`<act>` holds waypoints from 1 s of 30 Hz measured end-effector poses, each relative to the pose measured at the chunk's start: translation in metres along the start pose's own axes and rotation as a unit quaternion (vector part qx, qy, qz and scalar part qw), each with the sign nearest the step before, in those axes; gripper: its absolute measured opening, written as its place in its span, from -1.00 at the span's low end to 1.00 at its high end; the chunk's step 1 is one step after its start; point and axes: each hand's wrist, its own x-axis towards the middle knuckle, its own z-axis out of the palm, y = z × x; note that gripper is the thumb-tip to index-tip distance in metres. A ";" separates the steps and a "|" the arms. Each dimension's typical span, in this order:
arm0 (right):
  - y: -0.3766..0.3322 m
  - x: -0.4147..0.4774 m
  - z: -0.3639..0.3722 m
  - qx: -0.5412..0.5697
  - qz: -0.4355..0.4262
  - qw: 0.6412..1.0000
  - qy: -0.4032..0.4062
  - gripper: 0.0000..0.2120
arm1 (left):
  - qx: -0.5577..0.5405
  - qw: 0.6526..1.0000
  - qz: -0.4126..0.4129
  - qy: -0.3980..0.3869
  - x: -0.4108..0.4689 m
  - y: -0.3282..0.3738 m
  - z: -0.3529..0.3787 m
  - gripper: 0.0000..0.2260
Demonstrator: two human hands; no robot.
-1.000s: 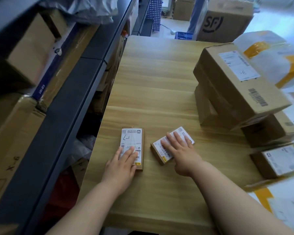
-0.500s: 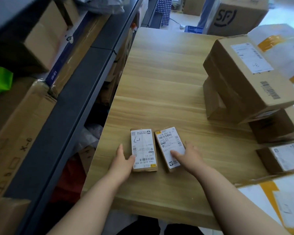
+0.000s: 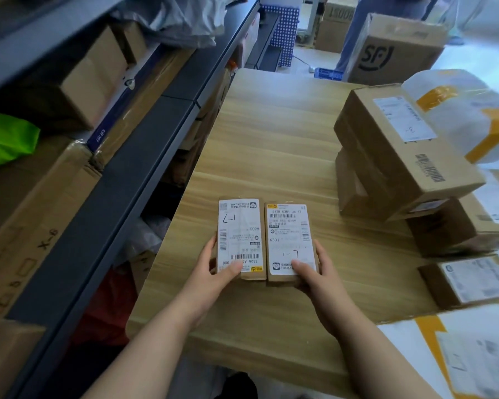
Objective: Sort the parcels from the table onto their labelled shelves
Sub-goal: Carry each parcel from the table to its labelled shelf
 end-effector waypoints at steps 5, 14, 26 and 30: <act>-0.031 -0.016 -0.013 0.039 -0.061 0.997 -0.038 -0.22 | -0.058 0.995 0.068 0.054 -0.034 0.026 0.016 -0.18; -0.058 -0.069 -0.029 0.020 -0.105 0.977 -0.183 -0.15 | -0.214 0.942 0.161 0.202 -0.153 0.036 0.068 -0.35; -0.005 -0.203 0.029 -0.081 -0.038 0.900 -0.427 -0.30 | -0.329 0.800 0.155 0.477 -0.355 -0.057 0.105 -0.44; 0.013 -0.261 0.057 -0.133 -0.040 0.852 -0.505 -0.17 | -0.344 0.745 0.174 0.545 -0.427 -0.082 0.108 -0.46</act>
